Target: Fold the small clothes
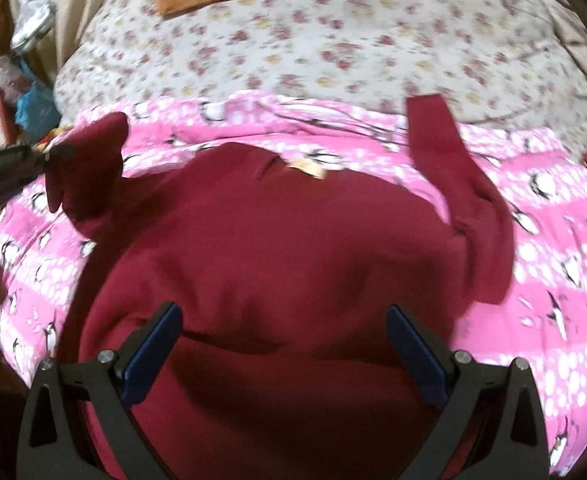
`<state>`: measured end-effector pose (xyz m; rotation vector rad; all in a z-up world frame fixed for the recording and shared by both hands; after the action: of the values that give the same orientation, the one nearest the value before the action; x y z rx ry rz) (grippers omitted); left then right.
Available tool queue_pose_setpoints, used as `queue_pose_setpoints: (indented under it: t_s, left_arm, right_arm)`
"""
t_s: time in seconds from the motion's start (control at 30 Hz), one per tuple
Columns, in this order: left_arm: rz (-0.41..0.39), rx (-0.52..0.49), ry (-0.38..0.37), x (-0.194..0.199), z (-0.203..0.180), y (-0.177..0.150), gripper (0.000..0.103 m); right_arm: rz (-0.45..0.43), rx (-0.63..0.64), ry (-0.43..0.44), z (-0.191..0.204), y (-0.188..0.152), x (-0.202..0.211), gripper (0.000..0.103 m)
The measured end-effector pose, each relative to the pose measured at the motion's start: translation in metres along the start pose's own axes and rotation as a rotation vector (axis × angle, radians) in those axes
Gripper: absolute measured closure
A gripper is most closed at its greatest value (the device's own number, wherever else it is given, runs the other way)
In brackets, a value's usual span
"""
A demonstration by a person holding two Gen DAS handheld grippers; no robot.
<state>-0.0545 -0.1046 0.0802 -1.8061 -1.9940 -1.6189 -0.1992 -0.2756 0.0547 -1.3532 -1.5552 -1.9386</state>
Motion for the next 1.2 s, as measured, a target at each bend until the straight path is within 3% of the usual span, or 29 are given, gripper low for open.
queue_pose_setpoints:
  t_s: [0.07, 0.17, 0.23, 0.3, 0.37, 0.4, 0.5, 0.57, 0.63, 0.73, 0.83, 0.87, 0.93, 0.97, 1.0, 1.1, 1.2]
  left_arm:
    - [0.07, -0.01, -0.045, -0.021, -0.013, -0.019, 0.103]
    - [0.198, 0.02, -0.047, -0.047, -0.014, -0.046, 0.103]
    - [0.197, 0.048, -0.084, -0.036, -0.011, -0.045, 0.103]
    - [0.165, 0.061, -0.127, -0.015, -0.011, -0.038, 0.092]
    - [0.077, 0.054, -0.135, 0.019, -0.011, -0.032, 0.081]
    - [0.05, 0.051, -0.114, 0.023, -0.007, -0.029, 0.078]
    - [-0.033, 0.05, 0.092, 0.044, 0.022, -0.024, 0.072]
    - [-0.034, 0.034, 0.294, 0.042, 0.051, -0.026, 0.072]
    - [-0.001, 0.053, 0.388, 0.034, 0.076, -0.03, 0.072]
    - [0.059, 0.16, 0.448, 0.025, 0.111, -0.033, 0.072]
    - [0.034, 0.227, 0.432, 0.026, 0.125, -0.028, 0.072]
    - [0.026, 0.236, 0.436, 0.027, 0.127, -0.027, 0.072]
    - [0.018, 0.245, 0.433, 0.028, 0.128, -0.024, 0.072]
    - [0.018, 0.245, 0.429, 0.029, 0.129, -0.025, 0.072]
    - [0.019, 0.243, 0.422, 0.029, 0.129, -0.025, 0.072]
    - [0.029, 0.211, 0.417, 0.025, 0.125, -0.024, 0.072]
    - [0.053, 0.172, 0.419, 0.017, 0.116, -0.024, 0.072]
  right_arm:
    - [0.005, -0.022, -0.009, -0.011, -0.002, 0.001, 0.0]
    - [0.004, -0.028, -0.009, -0.02, -0.003, 0.005, 0.0]
    - [-0.002, -0.023, -0.003, -0.022, -0.004, 0.009, 0.0]
    - [-0.014, -0.019, -0.003, -0.024, -0.004, 0.012, 0.0]
    - [-0.017, -0.025, 0.006, -0.025, -0.003, 0.011, 0.0]
    - [-0.017, -0.031, 0.014, -0.024, -0.002, 0.01, 0.0]
    - [-0.013, -0.033, 0.079, -0.013, 0.003, 0.008, 0.0]
    - [-0.045, 0.012, 0.136, 0.008, 0.009, 0.01, 0.0]
    - [-0.088, 0.079, 0.166, 0.031, 0.015, 0.013, 0.003]
    - [-0.131, 0.194, 0.19, 0.072, 0.025, 0.011, 0.007]
    - [-0.126, 0.273, 0.214, 0.113, 0.034, -0.005, 0.013]
    - [-0.11, 0.303, 0.212, 0.127, 0.036, -0.016, 0.018]
    - [-0.071, 0.348, 0.189, 0.143, 0.038, -0.036, 0.041]
    - [-0.038, 0.362, 0.179, 0.148, 0.039, -0.049, 0.065]
    - [-0.016, 0.348, 0.186, 0.147, 0.042, -0.056, 0.077]
    - [-0.003, 0.185, 0.282, 0.12, 0.054, -0.052, 0.086]
    - [-0.062, 0.108, 0.275, 0.086, 0.06, -0.033, 0.089]
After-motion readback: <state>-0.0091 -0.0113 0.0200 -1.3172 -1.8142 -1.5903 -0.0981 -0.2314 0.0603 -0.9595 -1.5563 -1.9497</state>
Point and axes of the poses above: each gripper's, at about its wrist camera, not at the fingertips, and x roughly against the way its jaws point, z to its left, y to its top, the point moved 3 cm from there along -x, roughly the way its jaws point, and after that the axes turned 12 degrees about -y, right-handed, at the moved point
